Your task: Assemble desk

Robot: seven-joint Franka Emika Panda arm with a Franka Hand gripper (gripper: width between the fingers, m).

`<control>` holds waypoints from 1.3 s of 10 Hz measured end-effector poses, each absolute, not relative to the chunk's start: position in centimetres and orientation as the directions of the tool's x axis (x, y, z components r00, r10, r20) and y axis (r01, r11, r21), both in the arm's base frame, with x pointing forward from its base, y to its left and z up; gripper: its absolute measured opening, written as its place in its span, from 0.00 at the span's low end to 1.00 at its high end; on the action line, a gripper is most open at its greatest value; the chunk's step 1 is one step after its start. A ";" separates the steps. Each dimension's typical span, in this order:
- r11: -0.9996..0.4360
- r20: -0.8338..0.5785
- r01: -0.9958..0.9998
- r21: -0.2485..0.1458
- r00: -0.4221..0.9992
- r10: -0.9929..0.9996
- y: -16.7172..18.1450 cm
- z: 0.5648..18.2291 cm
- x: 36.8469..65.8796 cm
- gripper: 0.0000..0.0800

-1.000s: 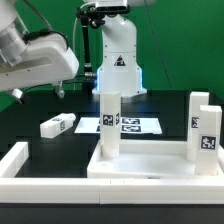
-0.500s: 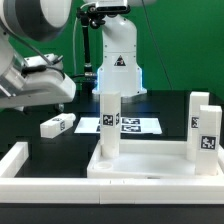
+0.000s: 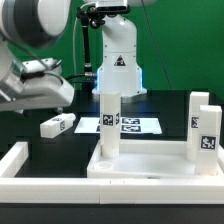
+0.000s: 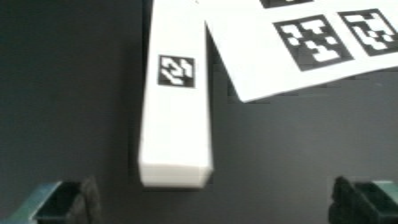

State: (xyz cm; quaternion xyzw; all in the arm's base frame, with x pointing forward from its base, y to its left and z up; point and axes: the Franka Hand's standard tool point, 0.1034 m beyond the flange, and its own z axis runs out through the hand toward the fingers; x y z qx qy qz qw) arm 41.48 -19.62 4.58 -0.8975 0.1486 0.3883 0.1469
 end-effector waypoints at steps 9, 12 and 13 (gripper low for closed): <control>-0.874 -0.812 -0.485 -0.035 0.523 -0.259 -18.2 0.8 37.9 0.81; -0.875 -0.808 -0.483 -0.035 0.528 -0.259 -18.4 0.8 38.0 0.61; -0.875 -0.808 -0.483 -0.035 0.529 -0.260 -18.4 0.8 38.0 0.61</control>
Offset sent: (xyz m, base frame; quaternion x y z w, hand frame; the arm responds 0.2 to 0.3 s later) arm 0.0000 0.0000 0.0000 0.0000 0.0000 0.0000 1.0000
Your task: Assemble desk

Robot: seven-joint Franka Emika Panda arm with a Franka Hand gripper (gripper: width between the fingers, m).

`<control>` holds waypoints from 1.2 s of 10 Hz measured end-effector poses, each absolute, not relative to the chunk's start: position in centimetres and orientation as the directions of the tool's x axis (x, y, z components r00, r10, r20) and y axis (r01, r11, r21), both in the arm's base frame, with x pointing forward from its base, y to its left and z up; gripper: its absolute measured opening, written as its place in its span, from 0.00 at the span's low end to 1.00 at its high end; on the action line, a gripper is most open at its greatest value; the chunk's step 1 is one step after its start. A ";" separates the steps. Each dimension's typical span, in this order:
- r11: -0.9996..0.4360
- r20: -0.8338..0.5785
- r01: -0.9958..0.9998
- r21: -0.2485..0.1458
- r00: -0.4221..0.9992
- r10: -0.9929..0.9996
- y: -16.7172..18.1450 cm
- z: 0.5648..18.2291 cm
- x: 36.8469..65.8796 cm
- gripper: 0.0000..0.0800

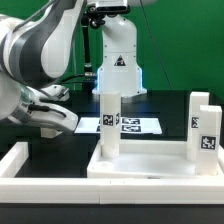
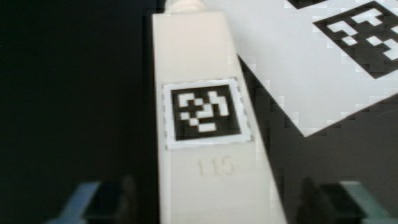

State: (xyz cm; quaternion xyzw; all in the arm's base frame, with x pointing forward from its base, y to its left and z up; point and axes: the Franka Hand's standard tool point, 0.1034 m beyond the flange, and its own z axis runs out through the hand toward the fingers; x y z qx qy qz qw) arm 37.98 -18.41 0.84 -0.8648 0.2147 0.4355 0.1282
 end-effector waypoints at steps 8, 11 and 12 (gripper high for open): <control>-0.875 -0.808 -0.483 -0.035 0.528 -0.260 -18.4 0.8 38.0 0.36; -0.899 -0.783 -0.431 -0.072 0.583 -0.217 -17.5 6.7 41.6 0.36; -0.911 -0.773 -0.403 -0.085 0.604 -0.195 -17.8 8.4 41.9 0.36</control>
Offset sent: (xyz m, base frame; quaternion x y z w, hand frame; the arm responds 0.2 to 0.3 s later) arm 0.0000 0.0000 0.0000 0.0000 0.0000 0.0000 1.0000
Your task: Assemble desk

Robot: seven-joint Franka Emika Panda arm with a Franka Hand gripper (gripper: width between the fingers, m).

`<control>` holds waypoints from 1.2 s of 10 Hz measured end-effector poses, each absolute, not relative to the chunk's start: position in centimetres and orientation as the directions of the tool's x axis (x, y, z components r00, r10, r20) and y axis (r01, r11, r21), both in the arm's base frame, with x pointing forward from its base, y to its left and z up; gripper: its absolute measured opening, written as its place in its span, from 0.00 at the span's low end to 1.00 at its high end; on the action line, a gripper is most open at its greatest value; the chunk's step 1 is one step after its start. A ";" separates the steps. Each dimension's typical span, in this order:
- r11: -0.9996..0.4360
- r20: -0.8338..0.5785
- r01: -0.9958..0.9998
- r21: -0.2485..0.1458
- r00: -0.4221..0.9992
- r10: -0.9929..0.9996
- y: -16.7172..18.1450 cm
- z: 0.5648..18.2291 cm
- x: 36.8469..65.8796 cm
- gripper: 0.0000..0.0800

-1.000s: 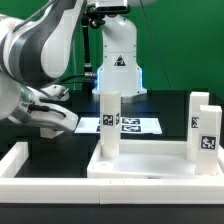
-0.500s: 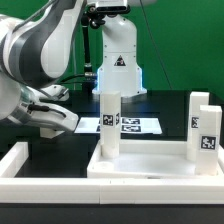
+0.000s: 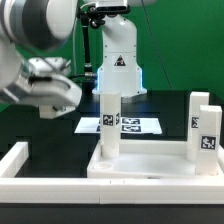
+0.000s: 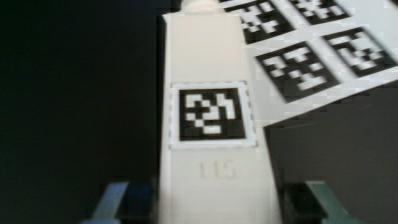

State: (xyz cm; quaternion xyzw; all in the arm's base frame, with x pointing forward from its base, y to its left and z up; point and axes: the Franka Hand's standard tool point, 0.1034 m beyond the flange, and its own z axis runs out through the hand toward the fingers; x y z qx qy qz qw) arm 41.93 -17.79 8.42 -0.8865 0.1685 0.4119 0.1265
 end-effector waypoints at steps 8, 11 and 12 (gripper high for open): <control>-0.948 -0.402 -0.308 -0.083 0.881 -0.251 -18.3 13.4 51.0 0.36; -0.951 -0.212 -0.302 -0.060 0.935 -0.283 -18.6 13.1 51.3 0.36; -0.955 -0.154 -0.294 -0.046 0.947 -0.284 -18.7 13.1 51.8 0.36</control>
Offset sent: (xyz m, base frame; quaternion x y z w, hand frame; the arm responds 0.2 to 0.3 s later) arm 0.0000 0.0000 0.0000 0.0000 0.1938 0.0000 0.9810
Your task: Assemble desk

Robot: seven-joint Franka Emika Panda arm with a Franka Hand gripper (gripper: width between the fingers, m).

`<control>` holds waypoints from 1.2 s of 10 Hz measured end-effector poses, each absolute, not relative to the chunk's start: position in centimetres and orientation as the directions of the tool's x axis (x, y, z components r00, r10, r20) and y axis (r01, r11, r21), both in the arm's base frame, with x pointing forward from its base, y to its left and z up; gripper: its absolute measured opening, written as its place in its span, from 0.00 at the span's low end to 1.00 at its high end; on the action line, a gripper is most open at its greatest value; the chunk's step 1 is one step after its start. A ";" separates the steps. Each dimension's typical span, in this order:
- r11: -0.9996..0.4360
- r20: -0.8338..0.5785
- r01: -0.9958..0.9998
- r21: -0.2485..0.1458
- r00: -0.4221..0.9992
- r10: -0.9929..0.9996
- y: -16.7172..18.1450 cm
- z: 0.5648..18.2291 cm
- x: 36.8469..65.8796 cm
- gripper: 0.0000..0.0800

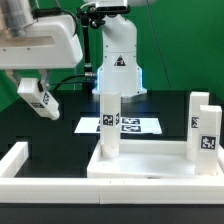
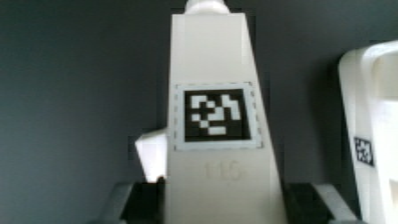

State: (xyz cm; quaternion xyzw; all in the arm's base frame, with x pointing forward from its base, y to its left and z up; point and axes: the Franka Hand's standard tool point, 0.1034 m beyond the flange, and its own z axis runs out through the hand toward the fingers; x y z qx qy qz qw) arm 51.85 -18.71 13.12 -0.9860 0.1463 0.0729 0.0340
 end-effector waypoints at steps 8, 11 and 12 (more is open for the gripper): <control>-0.946 0.426 -0.325 -0.018 0.853 -0.301 -11.8 18.2 61.7 0.36; -0.945 0.449 -0.328 -0.009 0.843 -0.297 -12.0 18.0 61.6 0.36; -0.939 0.448 -0.344 -0.022 0.836 -0.317 -11.4 17.9 61.7 0.36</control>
Offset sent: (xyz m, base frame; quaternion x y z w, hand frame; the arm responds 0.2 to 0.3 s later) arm 0.0769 0.0296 0.0607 0.0359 0.2245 0.0317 0.9733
